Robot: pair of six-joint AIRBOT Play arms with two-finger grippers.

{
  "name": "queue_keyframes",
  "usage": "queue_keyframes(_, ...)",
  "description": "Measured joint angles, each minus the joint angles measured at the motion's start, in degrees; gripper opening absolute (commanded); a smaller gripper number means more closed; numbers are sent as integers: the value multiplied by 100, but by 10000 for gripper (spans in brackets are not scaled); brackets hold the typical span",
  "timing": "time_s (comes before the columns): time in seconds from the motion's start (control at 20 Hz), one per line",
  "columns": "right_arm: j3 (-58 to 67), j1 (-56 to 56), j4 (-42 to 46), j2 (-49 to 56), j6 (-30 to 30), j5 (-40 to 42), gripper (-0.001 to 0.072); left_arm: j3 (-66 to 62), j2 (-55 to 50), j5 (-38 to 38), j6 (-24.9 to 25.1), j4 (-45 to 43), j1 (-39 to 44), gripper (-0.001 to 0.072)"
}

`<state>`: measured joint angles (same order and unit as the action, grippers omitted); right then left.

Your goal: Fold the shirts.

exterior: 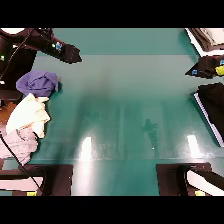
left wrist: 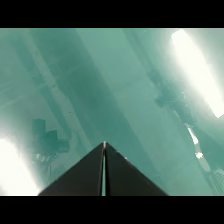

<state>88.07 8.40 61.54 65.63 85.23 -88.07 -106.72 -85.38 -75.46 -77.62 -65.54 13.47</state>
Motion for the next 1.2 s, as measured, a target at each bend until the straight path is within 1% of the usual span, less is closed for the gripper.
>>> queue_keyframes(0.75, 0, -2, -4, 0, -48, -55, 16, 0, 0, 44, -7, 20, 0, 31)
queue_keyframes(0.8, 0, -2, -7, 0, -48, -55, 17, 0, 0, 96, -7, 26, 0, 287)
queue_keyframes(0.85, 0, -2, -7, 0, -48, -55, 16, 0, 0, 149, -7, -33, 0, 626)
queue_keyframes(0.9, 0, -2, -7, 0, -50, -55, 16, 0, 0, 188, -9, -238, 4, 652)
queue_keyframes(0.95, 0, -2, -4, 0, -48, -55, 16, 0, -11, 223, -87, -647, 0, 653)
queue_keyframes(1.1, 0, -2, -7, 0, -48, -55, 16, 7, -140, 282, -647, -2234, -157, 653)
queue_keyframes(1.2, 0, -2, -7, 0, -48, -57, 16, 15, -328, 323, -986, -2874, -442, 653)
